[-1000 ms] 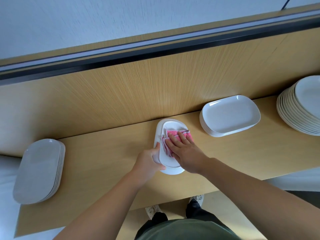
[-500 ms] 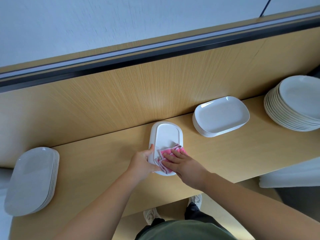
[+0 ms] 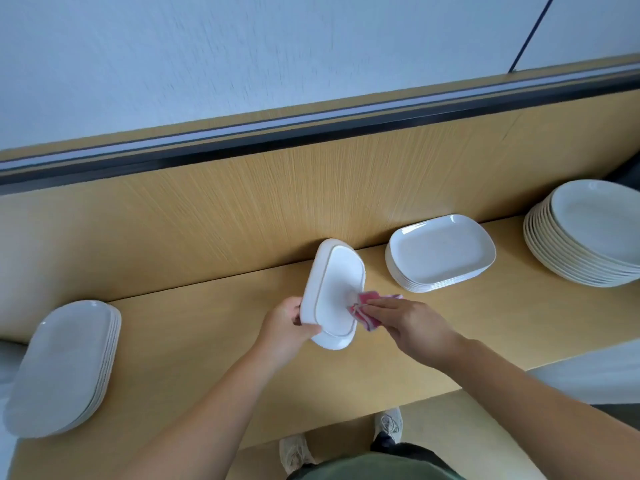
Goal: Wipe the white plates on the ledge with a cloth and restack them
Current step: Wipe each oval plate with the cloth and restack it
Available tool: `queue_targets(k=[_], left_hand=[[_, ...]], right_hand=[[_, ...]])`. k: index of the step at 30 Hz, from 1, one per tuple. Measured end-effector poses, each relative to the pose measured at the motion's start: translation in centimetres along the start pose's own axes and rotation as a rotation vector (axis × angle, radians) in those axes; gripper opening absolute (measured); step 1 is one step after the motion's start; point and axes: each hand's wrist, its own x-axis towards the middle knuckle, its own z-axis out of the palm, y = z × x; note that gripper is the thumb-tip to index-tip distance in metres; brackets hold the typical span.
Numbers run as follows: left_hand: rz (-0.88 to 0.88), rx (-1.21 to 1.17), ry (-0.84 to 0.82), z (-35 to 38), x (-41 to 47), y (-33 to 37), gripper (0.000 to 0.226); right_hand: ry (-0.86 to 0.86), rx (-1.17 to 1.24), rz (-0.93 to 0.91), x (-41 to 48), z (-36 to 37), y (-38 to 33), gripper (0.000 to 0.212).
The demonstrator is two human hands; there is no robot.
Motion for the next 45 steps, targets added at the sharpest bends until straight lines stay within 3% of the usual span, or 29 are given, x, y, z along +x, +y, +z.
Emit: queue_targets(k=[3, 6, 12, 20, 25, 30, 39, 45], left_hand=[[0.042, 0.022, 0.056, 0.9, -1.0, 1.0, 0.024], [0.065, 0.006, 0.126, 1.4, -2.0, 1.8, 0.017], [0.065, -0.038, 0.353, -0.9, -5.5, 2.6, 0.012], [0.059, 0.133, 0.653, -7.4, -12.0, 0.2, 0.018], [0.078, 0.213, 0.775, -11.0, -15.0, -2.9, 0.020], [0.056, 0.443, 0.918, -15.0, -16.7, -5.6, 0.019], [-0.055, 0.616, 0.941, -20.9, -16.0, -11.5, 0.028], [-0.173, 0.547, 0.777, -22.5, -15.1, -13.9, 0.028]], right_hand=[[0.052, 0.040, -0.040, 0.3, -2.5, 0.2, 0.037], [0.069, 0.071, -0.092, 0.6, -4.2, 0.4, 0.041], [0.082, 0.120, -0.227, 3.3, -5.5, -1.1, 0.044], [0.020, 0.156, -0.477, 8.9, -3.5, -6.2, 0.041], [-0.008, 0.144, -0.546, 11.4, -1.9, -9.9, 0.042], [-0.052, 0.151, -0.579, 13.3, 0.0, -13.0, 0.046], [-0.099, 0.116, -0.554, 15.3, 2.2, -16.3, 0.050], [-0.125, 0.091, -0.518, 16.5, 3.6, -17.9, 0.050]])
